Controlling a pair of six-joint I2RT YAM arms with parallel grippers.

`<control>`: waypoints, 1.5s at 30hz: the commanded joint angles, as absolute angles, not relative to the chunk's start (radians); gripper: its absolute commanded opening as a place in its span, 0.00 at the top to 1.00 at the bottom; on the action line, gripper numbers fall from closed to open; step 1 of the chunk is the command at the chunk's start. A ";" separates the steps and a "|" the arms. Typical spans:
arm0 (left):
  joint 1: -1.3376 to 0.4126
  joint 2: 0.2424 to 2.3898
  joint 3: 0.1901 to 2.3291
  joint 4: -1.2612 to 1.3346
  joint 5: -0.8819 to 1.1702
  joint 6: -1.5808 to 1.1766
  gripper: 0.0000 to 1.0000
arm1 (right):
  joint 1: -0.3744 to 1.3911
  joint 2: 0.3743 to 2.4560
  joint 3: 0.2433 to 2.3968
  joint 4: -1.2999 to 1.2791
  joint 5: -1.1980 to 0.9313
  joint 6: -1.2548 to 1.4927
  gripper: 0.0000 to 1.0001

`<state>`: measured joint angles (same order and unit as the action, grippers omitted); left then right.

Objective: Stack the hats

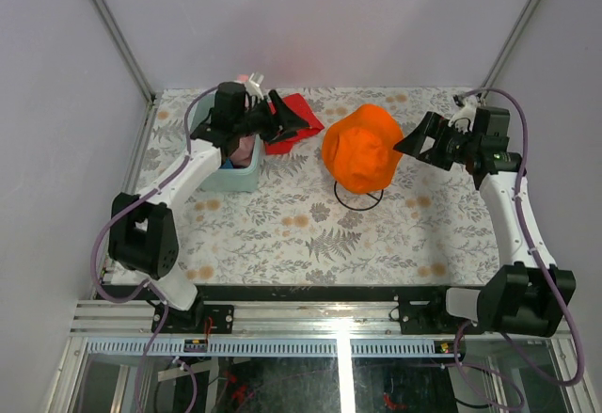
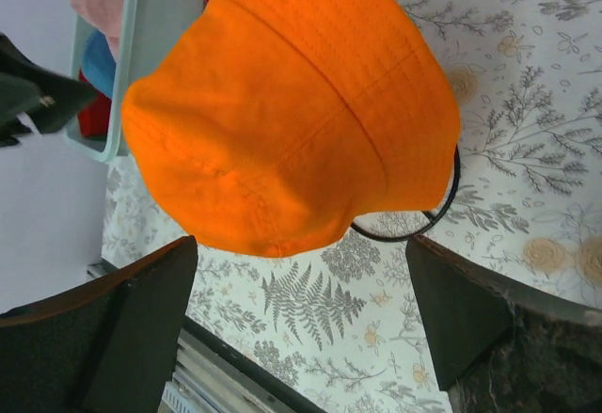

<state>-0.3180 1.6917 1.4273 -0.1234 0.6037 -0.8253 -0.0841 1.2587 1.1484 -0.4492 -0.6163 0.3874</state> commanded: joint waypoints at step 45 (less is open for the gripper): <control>-0.221 1.960 1.269 0.711 0.825 -0.832 0.38 | -0.233 2.060 0.912 1.693 -1.192 1.378 0.23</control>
